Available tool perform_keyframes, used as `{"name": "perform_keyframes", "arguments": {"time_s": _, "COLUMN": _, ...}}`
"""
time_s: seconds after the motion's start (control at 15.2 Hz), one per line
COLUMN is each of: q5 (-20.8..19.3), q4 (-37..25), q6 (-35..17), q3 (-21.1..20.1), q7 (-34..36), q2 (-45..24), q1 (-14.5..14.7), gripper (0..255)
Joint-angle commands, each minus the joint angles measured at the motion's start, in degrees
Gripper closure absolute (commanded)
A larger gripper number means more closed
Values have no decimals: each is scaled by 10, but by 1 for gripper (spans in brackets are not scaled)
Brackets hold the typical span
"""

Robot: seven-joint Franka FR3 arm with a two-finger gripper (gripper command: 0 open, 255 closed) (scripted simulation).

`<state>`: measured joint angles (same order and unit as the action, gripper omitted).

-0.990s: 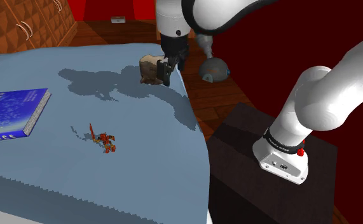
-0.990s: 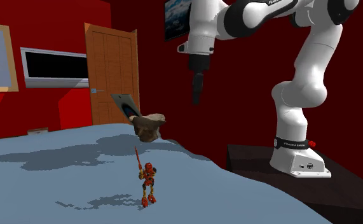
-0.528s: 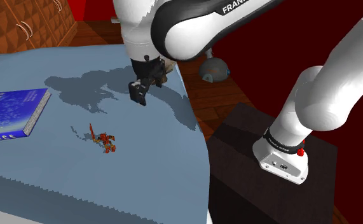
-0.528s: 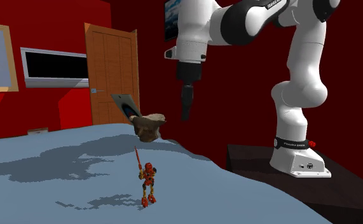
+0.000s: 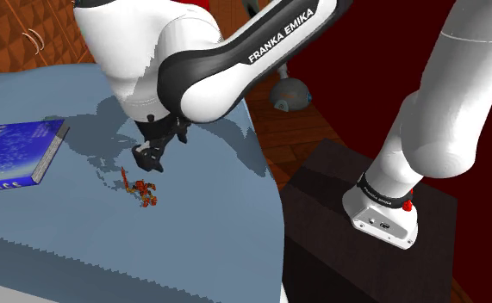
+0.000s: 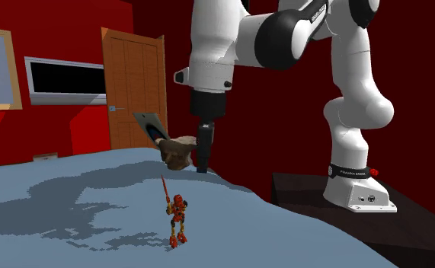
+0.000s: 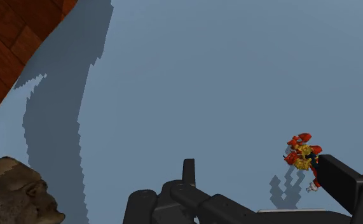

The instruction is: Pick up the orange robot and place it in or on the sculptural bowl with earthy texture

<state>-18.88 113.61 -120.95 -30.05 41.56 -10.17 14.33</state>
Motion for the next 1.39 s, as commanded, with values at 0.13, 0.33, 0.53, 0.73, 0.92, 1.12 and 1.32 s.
{"name": "perform_keyframes", "arguments": {"time_s": 0.13, "q5": -54, "q4": -79, "q6": 17, "q3": -1, "q7": 48, "q2": -85, "q1": 41, "gripper": 0}}
{"name": "perform_keyframes", "arguments": {"time_s": 0.33, "q5": -88, "q4": -149, "q6": 35, "q3": 6, "q7": 73, "q2": -153, "q1": 79, "gripper": 0}}
{"name": "perform_keyframes", "arguments": {"time_s": 0.53, "q5": -94, "q4": -145, "q6": 24, "q3": 10, "q7": 77, "q2": -161, "q1": 81, "gripper": 0}}
{"name": "perform_keyframes", "arguments": {"time_s": 0.73, "q5": -103, "q4": -138, "q6": 7, "q3": 15, "q7": 82, "q2": -172, "q1": 81, "gripper": 0}}
{"name": "perform_keyframes", "arguments": {"time_s": 0.92, "q5": -110, "q4": -133, "q6": -7, "q3": 20, "q7": 86, "q2": -181, "q1": 81, "gripper": 0}}
{"name": "perform_keyframes", "arguments": {"time_s": 1.12, "q5": -110, "q4": -133, "q6": -7, "q3": 20, "q7": 86, "q2": -182, "q1": 81, "gripper": 0}}
{"name": "perform_keyframes", "arguments": {"time_s": 1.32, "q5": -110, "q4": -133, "q6": -7, "q3": 20, "q7": 86, "q2": -182, "q1": 81, "gripper": 0}}
